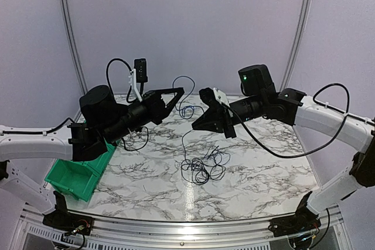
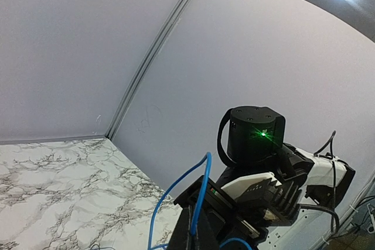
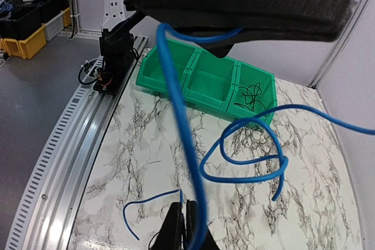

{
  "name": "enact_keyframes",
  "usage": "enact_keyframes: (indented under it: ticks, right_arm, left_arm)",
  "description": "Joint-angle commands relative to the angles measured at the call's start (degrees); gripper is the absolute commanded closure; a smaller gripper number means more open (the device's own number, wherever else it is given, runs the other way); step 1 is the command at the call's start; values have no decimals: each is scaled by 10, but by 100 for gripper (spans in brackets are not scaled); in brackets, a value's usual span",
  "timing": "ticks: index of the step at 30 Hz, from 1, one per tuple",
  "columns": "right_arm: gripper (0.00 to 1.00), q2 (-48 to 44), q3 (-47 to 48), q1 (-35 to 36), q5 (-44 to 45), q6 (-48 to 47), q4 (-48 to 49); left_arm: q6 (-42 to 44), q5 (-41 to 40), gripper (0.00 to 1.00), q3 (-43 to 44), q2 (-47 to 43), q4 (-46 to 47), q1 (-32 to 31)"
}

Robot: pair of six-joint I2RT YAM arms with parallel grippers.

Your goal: Untangle the cables

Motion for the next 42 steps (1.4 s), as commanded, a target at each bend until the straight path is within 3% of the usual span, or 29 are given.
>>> enact_keyframes:
  ticks: [1, 5, 8, 9, 13, 25, 31, 42]
  right_arm:
    - [97, -6, 18, 4, -16, 2, -1]
    - [100, -10, 10, 3, -14, -3, -3]
    - [100, -21, -2, 1, -11, -14, -9]
    - [100, -26, -9, -1, -9, -16, -9]
    - [100, -41, -30, -5, -3, -17, -5]
    - [100, -31, -74, -5, -9, -22, 7]
    - [100, -15, -65, -6, -10, -21, 2]
    - [100, 37, -41, -4, -47, -4, -2]
  left_arm:
    - [-2, -1, 100, 15, 6, 27, -2]
    - [4, -5, 100, 14, 12, 28, -2]
    - [15, -30, 63, -4, 11, 23, -2]
    - [12, -46, 55, -18, 5, 21, -2]
    - [1, -77, 41, -86, -27, 21, -2]
    - [-51, -81, 41, -302, -100, 26, -2]
    - [-85, -63, 41, -353, -28, 121, -3]
    - [-114, -35, 43, -343, 97, 215, -4]
